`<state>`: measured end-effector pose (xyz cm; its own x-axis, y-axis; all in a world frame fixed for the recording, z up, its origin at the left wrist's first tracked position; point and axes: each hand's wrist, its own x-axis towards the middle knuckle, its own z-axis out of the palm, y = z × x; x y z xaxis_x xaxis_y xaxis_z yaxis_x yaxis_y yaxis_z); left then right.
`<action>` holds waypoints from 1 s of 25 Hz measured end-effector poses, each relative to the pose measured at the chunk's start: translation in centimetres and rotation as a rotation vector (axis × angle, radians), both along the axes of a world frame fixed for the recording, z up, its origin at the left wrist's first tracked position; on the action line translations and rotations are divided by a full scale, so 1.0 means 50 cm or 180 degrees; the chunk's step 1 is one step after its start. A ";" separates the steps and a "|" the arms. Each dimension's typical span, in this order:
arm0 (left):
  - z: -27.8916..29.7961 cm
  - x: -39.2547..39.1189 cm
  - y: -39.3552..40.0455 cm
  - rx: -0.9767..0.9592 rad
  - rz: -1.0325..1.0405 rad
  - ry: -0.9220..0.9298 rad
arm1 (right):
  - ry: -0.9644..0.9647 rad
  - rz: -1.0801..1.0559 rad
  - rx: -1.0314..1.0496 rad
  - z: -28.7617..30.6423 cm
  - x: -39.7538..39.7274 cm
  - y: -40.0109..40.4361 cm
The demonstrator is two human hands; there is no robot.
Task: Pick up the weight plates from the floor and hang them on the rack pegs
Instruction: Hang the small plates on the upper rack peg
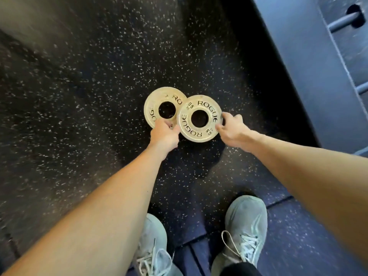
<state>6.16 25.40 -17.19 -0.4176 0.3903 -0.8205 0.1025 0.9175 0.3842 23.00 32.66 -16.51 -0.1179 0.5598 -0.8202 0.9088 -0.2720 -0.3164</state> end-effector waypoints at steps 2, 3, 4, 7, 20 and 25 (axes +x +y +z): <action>-0.011 0.016 0.004 0.0183 0.0328 -0.0097 | 0.0119 -0.0785 -0.0091 -0.008 -0.014 -0.008; -0.014 0.023 0.004 0.0221 0.0319 -0.0062 | 0.0250 -0.1230 -0.0200 -0.005 -0.018 -0.008; -0.015 0.027 0.002 0.0216 0.0232 -0.0013 | 0.0398 -0.1581 -0.0351 0.000 -0.020 -0.007; 0.010 0.018 -0.011 0.0165 0.0195 -0.0208 | 0.0685 -0.2007 -0.0887 0.040 -0.014 0.000; 0.601 -0.048 -0.137 -0.0009 -0.0156 -0.0440 | 0.0634 -0.2189 -0.1022 0.595 -0.027 -0.153; 0.935 -0.035 -0.199 0.0107 0.0053 -0.0819 | 0.0810 -0.2115 -0.1126 0.936 -0.001 -0.199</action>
